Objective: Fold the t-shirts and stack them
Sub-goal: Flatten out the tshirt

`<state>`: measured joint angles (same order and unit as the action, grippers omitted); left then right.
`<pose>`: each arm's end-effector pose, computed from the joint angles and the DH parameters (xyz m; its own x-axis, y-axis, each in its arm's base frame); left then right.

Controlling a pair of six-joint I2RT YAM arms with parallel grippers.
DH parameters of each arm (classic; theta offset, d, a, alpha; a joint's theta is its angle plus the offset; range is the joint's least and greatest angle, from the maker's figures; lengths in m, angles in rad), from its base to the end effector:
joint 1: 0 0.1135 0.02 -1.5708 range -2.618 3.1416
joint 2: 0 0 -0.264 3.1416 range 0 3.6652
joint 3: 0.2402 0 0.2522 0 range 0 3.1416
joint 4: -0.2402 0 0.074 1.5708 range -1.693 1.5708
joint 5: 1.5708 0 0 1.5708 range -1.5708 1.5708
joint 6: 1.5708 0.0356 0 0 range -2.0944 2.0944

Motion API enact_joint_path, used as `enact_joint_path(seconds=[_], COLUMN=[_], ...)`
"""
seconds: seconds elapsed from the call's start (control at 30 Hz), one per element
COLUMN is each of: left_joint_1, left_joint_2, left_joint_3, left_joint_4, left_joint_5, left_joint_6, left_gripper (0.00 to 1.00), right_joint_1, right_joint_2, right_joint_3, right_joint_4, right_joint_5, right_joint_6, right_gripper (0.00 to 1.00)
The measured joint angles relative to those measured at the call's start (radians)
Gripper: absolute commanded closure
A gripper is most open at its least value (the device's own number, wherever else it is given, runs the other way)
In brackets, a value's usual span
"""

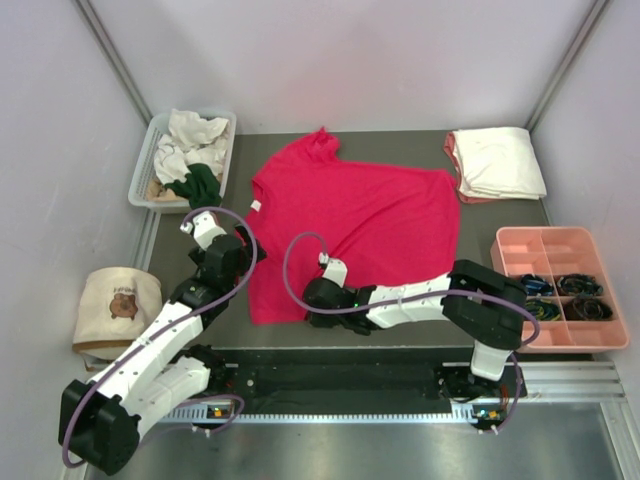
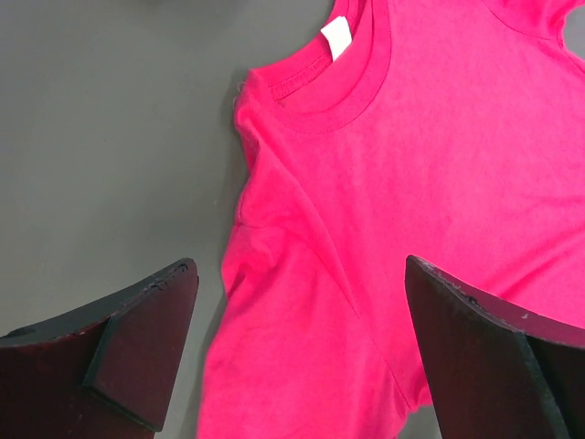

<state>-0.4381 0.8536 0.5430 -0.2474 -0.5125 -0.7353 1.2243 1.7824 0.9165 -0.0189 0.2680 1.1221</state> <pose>0.1769 -0.0636 0.2391 -0.3509 -0.4812 -0.8033 -0.3268 0.8669 -0.3765 0.1272 0.3246 0.1401 -0.8799 0.1215 -0.4594 -0.1320 0.8663 0.4819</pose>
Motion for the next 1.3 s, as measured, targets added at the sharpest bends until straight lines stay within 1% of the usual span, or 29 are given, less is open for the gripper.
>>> enact_joint_path(seconds=[0.83, 0.9, 0.93, 0.97, 1.03, 1.07, 1.1, 1.13, 1.17, 1.3], left_joint_1=[0.0, 0.0, 0.0, 0.0, 0.0, 0.0, 0.0, 0.0, 0.0, 0.0], left_joint_2=[0.006, 0.006, 0.006, 0.006, 0.006, 0.006, 0.006, 0.006, 0.006, 0.027], left_joint_3=[0.0, 0.0, 0.0, 0.0, 0.0, 0.0, 0.0, 0.0, 0.0, 0.006], left_joint_4=[0.0, 0.0, 0.0, 0.0, 0.0, 0.0, 0.0, 0.0, 0.001, 0.007], left_joint_5=[0.0, 0.0, 0.0, 0.0, 0.0, -0.001, -0.001, -0.001, -0.001, -0.001], left_joint_6=[0.0, 0.0, 0.0, 0.0, 0.0, 0.0, 0.0, 0.001, 0.001, 0.006], left_gripper=[0.01, 0.01, 0.01, 0.01, 0.01, 0.01, 0.01, 0.01, 0.01, 0.01], right_joint_1=[0.09, 0.098, 0.103, 0.108, 0.121, 0.127, 0.131, 0.134, 0.135, 0.127], right_joint_2=[-0.048, -0.056, -0.06, -0.066, -0.09, -0.106, -0.122, -0.137, -0.159, -0.269], right_joint_3=[0.016, 0.015, 0.015, 0.014, 0.014, 0.011, 0.003, 0.0, 0.0, 0.031], right_joint_4=[-0.177, -0.199, -0.211, -0.224, -0.251, -0.286, -0.32, -0.348, -0.4, -0.558], right_joint_5=[0.046, 0.049, 0.052, 0.053, 0.061, 0.07, 0.082, 0.097, 0.135, 0.296], right_joint_6=[-0.083, -0.083, -0.083, -0.081, -0.079, -0.082, -0.081, -0.079, -0.086, -0.101], right_gripper=[1.0, 0.78, 0.6, 0.52, 0.41, 0.32, 0.3, 0.25, 0.23, 0.22])
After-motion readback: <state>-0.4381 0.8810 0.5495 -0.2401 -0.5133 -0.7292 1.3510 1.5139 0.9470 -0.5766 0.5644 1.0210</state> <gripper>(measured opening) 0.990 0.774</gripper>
